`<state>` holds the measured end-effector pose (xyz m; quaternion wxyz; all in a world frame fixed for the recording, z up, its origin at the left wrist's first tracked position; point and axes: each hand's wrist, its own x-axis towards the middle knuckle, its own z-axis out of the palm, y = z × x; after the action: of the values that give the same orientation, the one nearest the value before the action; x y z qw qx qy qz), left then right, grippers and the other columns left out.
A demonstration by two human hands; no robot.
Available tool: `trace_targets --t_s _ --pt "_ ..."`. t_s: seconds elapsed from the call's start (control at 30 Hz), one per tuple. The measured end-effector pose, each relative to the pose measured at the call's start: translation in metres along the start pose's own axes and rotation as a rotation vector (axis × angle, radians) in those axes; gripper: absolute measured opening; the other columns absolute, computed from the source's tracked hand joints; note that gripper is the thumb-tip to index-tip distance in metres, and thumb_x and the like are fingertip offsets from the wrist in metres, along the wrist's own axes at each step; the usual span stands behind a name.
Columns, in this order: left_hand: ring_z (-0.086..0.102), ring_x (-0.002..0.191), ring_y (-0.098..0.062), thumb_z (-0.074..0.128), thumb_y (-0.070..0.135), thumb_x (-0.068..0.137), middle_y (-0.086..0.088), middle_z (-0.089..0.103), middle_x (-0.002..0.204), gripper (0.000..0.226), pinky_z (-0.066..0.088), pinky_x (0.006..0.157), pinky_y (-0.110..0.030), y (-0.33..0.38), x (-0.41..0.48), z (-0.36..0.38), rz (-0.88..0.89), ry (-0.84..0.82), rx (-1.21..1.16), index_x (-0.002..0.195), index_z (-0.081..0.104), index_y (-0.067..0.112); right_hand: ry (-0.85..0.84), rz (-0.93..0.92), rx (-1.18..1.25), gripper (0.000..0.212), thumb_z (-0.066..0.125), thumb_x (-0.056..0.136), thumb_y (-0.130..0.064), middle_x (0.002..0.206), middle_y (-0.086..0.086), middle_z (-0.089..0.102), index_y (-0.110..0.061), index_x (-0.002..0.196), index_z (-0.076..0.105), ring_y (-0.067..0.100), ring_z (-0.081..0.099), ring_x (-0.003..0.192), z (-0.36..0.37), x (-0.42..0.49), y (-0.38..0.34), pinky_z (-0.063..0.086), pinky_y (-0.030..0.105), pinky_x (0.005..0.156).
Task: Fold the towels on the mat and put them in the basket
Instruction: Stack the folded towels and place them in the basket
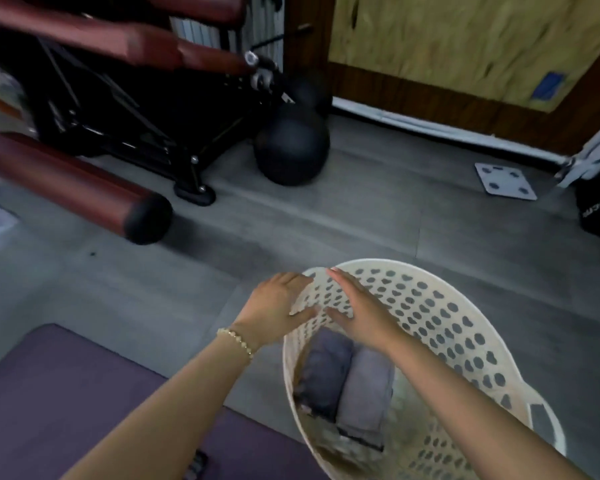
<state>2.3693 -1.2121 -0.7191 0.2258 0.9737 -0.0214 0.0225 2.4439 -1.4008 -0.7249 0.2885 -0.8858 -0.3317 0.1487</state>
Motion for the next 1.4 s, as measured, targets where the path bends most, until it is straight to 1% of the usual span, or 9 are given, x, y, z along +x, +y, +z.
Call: trace_targets --t_s 0.27,0.47,0.67,0.77,0.9,0.97,1.1,1.23,1.4 --pt "0.038 0.132 -0.013 0.015 0.077 0.071 0.008 0.042 0.142 0.091 0.028 0.106 -0.028 -0.122 -0.167 -0.059 -0.4 -0.066 0.128 0.141 0.039 0.025 -0.215 -0.211 -0.15 0.066 0.055 0.091 -0.045 0.157 -0.007 0.022 -0.032 0.148 0.025 0.014 0.027 0.142 0.097 0.044 -0.131 0.026 0.034 0.115" --pt "0.037 0.133 -0.015 0.003 0.082 0.058 0.007 0.04 0.145 0.107 0.029 0.107 -0.031 -0.187 -0.318 -0.025 -0.786 -0.2 0.103 0.143 0.036 0.025 -0.459 -0.197 -0.239 0.066 0.054 0.093 -0.042 0.158 -0.005 0.019 -0.027 0.15 0.024 0.015 0.028 0.141 0.202 0.048 -0.173 0.027 0.029 0.113" --pt "0.031 0.138 -0.017 0.019 0.08 0.078 0.004 0.03 0.153 0.092 0.027 0.11 -0.031 -0.215 -0.408 0.044 -1.005 -0.283 0.051 0.148 0.026 0.021 -0.649 -0.158 -0.262 0.072 0.055 0.091 -0.048 0.159 -0.008 0.012 -0.03 0.151 0.02 0.015 0.025 0.143 0.298 0.028 -0.171 0.026 0.037 0.114" --pt "0.029 0.139 -0.019 -0.024 0.093 0.036 0.004 0.024 0.156 0.14 0.024 0.112 -0.033 -0.219 -0.422 0.089 -1.04 -0.268 0.012 0.15 0.021 0.023 -0.726 -0.122 -0.29 0.074 0.055 0.09 -0.049 0.16 -0.009 0.01 -0.03 0.151 0.018 0.016 0.023 0.143 0.34 0.014 -0.151 0.025 0.038 0.115" --pt "0.011 0.146 -0.021 -0.04 0.083 0.033 0.006 0.003 0.16 0.139 0.013 0.116 -0.04 -0.222 -0.432 0.155 -1.069 -0.282 0.007 0.152 0.004 0.028 -0.792 -0.079 -0.341 0.079 0.057 0.087 -0.053 0.16 -0.007 0.009 -0.03 0.151 0.016 0.017 0.021 0.144 0.39 -0.005 -0.116 0.024 0.036 0.116" --pt "0.006 0.147 -0.024 -0.033 0.085 0.045 0.004 -0.002 0.159 0.127 0.012 0.116 -0.047 -0.225 -0.436 0.184 -1.07 -0.294 -0.018 0.152 0.004 0.027 -0.843 -0.036 -0.331 0.083 0.058 0.086 -0.055 0.16 -0.008 0.007 -0.029 0.152 0.015 0.017 0.02 0.144 0.412 -0.011 -0.101 0.023 0.038 0.116" --pt "0.019 0.141 -0.029 0.009 0.076 0.086 -0.005 0.038 0.149 0.083 0.016 0.108 -0.057 -0.237 -0.444 0.233 -1.012 -0.24 0.024 0.146 0.032 0.023 -0.873 0.073 -0.21 0.103 0.064 0.072 -0.067 0.16 -0.007 0.007 -0.026 0.152 0.013 0.019 0.02 0.144 0.458 -0.016 -0.085 0.025 0.037 0.115" --pt "-0.008 0.147 -0.022 0.015 0.075 0.087 0.0 0.02 0.156 0.079 -0.002 0.113 -0.056 -0.246 -0.443 0.262 -0.977 -0.112 0.111 0.149 0.024 0.026 -0.817 0.216 -0.016 0.129 0.059 0.05 -0.087 0.158 -0.003 0.016 -0.021 0.152 0.013 0.019 0.022 0.144 0.507 -0.018 -0.076 0.027 0.039 0.115" --pt "0.004 0.147 -0.025 0.015 0.074 0.088 0.004 -0.001 0.16 0.078 -0.003 0.115 -0.056 -0.251 -0.442 0.284 -0.97 -0.008 0.169 0.151 0.014 0.029 -0.705 0.322 0.041 0.116 0.071 0.055 -0.075 0.145 0.0 0.034 -0.017 0.146 0.027 0.022 0.032 0.137 0.547 -0.012 -0.074 0.034 0.039 0.111"
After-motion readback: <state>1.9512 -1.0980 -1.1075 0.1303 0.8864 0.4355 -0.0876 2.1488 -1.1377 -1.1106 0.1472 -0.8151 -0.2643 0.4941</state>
